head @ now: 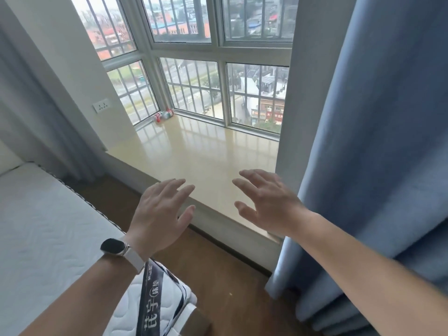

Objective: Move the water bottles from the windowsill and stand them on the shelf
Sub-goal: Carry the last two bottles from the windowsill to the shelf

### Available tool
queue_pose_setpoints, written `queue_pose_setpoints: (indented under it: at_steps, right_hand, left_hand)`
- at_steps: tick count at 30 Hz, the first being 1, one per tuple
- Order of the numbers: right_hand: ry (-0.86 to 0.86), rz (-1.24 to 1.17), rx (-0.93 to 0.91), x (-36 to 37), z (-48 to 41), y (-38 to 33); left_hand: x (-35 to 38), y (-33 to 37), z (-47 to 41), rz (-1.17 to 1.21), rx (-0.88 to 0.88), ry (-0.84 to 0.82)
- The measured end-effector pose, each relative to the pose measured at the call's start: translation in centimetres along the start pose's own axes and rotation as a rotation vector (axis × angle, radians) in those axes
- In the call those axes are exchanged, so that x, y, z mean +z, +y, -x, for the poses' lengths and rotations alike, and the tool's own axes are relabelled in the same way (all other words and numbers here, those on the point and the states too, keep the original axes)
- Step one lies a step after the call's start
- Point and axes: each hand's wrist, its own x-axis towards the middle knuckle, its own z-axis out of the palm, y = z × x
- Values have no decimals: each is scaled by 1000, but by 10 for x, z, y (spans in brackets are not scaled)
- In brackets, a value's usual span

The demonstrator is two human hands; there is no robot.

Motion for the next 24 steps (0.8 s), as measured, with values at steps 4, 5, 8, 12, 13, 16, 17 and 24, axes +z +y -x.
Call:
queue_pose_setpoints:
  at_steps: [4, 5, 8, 12, 13, 16, 17, 24]
  right_hand:
    - [7, -30, -15, 4, -20, 16]
    - [14, -40, -16, 6, -25, 19]
    - [6, -40, -36, 12, -43, 23]
    - [-41, -34, -52, 21, -75, 29]
    - [-56, -35, -47, 23, -84, 31]
    - [-77, -17, -44, 33, -113, 39]
    - [-78, -12, -42, 36, -123, 42]
    - [-108, 22, -66, 52, -212, 51]
  left_hand:
    - [4, -4, -18, 14, -52, -1]
    - [6, -5, -20, 18, -60, -4]
    - [14, -11, -26, 33, -86, -13]
    - [28, -31, -42, 48, -127, -22]
    - [32, -37, -49, 51, -131, -21]
    - [48, -54, -72, 54, -135, -27]
    - [54, -61, -80, 55, -137, -33]
    - [85, -115, -132, 78, -159, -24]
